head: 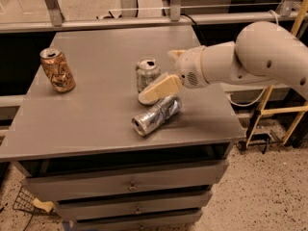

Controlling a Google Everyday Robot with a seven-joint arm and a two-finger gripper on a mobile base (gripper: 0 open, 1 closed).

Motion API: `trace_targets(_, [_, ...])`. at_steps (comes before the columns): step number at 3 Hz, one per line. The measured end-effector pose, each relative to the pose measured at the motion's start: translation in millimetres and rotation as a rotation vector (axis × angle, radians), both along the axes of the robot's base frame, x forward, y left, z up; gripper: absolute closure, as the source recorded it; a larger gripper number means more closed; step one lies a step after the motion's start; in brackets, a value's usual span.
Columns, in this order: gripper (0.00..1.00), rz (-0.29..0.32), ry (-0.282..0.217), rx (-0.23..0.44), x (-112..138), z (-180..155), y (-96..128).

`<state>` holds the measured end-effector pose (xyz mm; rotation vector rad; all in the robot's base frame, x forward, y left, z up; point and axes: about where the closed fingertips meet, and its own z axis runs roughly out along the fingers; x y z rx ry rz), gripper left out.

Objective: Move 7up can near redbull can

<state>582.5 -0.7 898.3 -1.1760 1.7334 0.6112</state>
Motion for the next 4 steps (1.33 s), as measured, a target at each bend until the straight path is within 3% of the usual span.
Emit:
trace_targets(1, [0.0, -0.033, -0.043, -0.051, 1, 14, -29])
trace_targets(2, [0.0, -0.072, -0.054, -0.076, 1, 21, -64])
trace_targets(3, [0.0, -0.155, -0.042, -0.045, 0, 18, -117])
trace_targets(4, [0.0, -0.299, -0.028, 0.003, -3, 18, -191])
